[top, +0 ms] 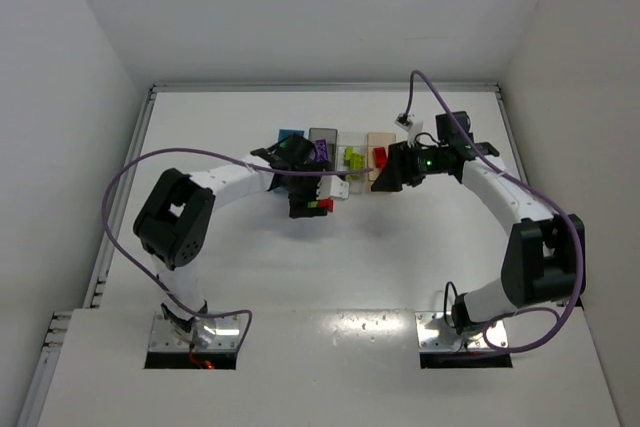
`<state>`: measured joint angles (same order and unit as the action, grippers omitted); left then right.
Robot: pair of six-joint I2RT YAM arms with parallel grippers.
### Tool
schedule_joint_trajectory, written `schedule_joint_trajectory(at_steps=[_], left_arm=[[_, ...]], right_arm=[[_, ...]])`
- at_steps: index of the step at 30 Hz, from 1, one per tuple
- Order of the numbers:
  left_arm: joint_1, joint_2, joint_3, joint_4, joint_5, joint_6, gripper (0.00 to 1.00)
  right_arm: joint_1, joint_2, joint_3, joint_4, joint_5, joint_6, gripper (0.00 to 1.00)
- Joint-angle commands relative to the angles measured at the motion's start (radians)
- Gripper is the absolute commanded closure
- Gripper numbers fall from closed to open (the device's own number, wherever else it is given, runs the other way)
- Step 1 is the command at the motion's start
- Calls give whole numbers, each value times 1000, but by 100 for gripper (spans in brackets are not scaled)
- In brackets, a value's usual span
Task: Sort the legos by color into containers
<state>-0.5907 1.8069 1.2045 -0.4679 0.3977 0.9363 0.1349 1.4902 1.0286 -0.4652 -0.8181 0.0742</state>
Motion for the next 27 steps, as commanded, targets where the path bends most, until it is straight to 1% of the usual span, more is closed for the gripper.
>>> schedule_joint_trajectory(at_steps=[1,8,20,22,23,25,27], left_arm=[[31,31,56,31,56,-2,8],[51,86,105,31,76,-11,8],[51,126,106,31,95,-11,8],[51,137,106,31,95,-11,10],[51,146,106,31,104,-11,14],[51,146,106,19,104,-11,17],[51,155,96,-7,104,-11,23]], right_arm=[[6,2,33,10,-10,-31,31],[-3,21,42,0,-10,-31,31],[-12,48,53,0,-10,-31,31],[-12,57,53,0,-10,-31,31],[-12,58,53,0,-10,-31,31],[-12,58,53,0,-10,-31,31],[-12,58,53,-9,-10,-40,31]])
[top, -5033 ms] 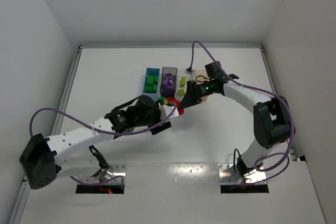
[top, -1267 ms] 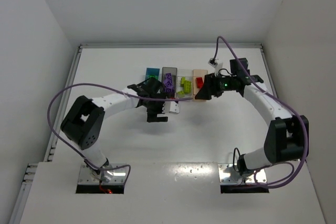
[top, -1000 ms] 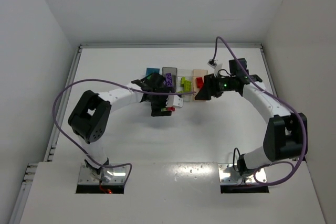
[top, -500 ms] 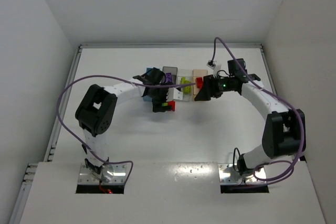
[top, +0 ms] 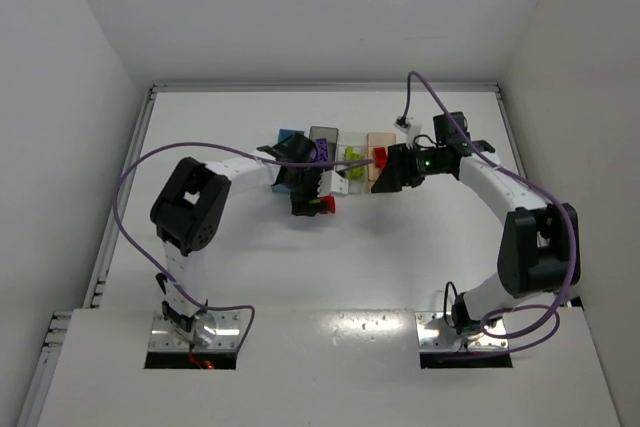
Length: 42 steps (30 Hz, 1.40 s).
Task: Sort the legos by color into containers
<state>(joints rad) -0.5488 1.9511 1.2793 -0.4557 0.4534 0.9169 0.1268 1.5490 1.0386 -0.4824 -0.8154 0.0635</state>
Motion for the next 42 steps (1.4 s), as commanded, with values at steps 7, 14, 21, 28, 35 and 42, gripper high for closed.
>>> schedule_joint_trajectory(at_steps=[7,14,21,28,35,42], left_arm=[[-33,-116,-139,-31,67,-19,39],[-106,-325,-322,35,91,-241,48],[-192,-454,-390,159,-54,-496,60],[-234,-475,-322,198,-154,-602,63],[-263,-475,-291,198,-165,-622,63],[-293,-466,-261,189,-165,-622,63]], right_arm=[[-4,-1,43,8,-13,-30,31],[5,-1,0,37,-53,31,31],[39,51,-104,194,-244,221,25],[117,212,-33,173,-353,257,22],[161,284,-9,139,-353,248,21],[171,326,38,100,-363,223,21]])
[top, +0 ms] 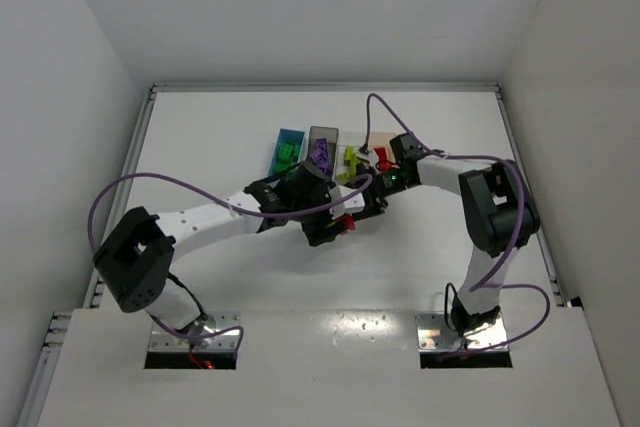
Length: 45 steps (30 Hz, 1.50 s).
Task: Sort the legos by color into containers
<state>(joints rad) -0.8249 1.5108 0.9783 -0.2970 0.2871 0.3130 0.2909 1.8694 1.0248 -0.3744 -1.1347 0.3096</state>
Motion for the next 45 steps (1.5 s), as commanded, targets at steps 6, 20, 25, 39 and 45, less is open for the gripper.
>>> schedule_joint_trajectory(at_steps=[6,20,25,39,45], left_arm=[[-26,-26,59,30,-8,-18,63],[7,-126,-101,21,-85,-9,64],[7,-161,-142,21,-85,-9,64],[7,-160,-152,30,-85,-18,64],[7,-150,-141,39,-94,-18,64]], right_arm=[[7,25,43,28,-75,-14,61],[-94,-78,12,66,-120,16,100],[-133,-111,3,66,-111,16,100],[-190,-172,231,121,641,-6,97],[-179,-76,293,68,739,-17,78]])
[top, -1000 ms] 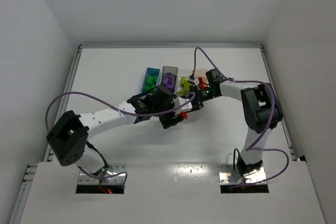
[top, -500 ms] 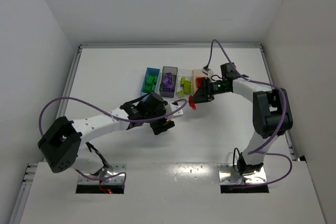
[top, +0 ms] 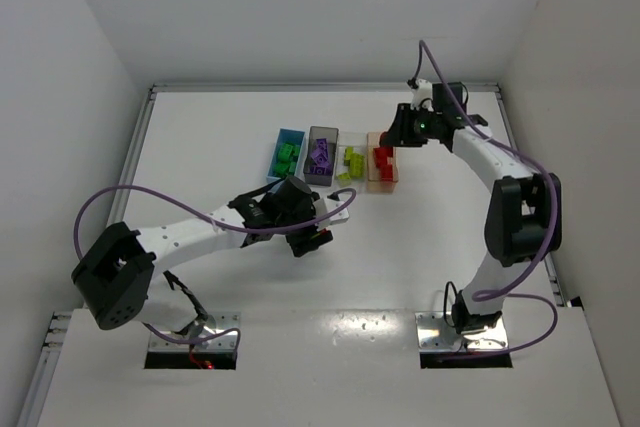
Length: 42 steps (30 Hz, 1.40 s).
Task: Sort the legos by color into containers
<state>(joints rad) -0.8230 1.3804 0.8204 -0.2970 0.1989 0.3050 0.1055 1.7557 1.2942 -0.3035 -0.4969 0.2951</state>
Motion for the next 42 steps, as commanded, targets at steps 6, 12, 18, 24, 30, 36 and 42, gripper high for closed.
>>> schedule_joint_trajectory(at_steps=[6,12,18,24,30,36,42], left_arm=[[5,-11,36,39,-6,-10,64],[5,9,54,39,-6,-1,64],[5,9,63,39,-6,-10,64],[5,9,92,39,4,-20,64],[5,40,192,30,45,-47,64],[-13,86,246,30,45,-56,64],[-31,106,255,30,45,-56,64]], right_arm=[[17,76,13,10,129,13,59],[17,70,-7,20,36,25,35],[8,7,-53,20,-338,61,31],[40,117,-19,-282,-699,-184,31],[120,240,88,-727,-833,-654,29],[166,260,88,-727,-833,-645,29],[186,251,79,-704,-842,-617,27]])
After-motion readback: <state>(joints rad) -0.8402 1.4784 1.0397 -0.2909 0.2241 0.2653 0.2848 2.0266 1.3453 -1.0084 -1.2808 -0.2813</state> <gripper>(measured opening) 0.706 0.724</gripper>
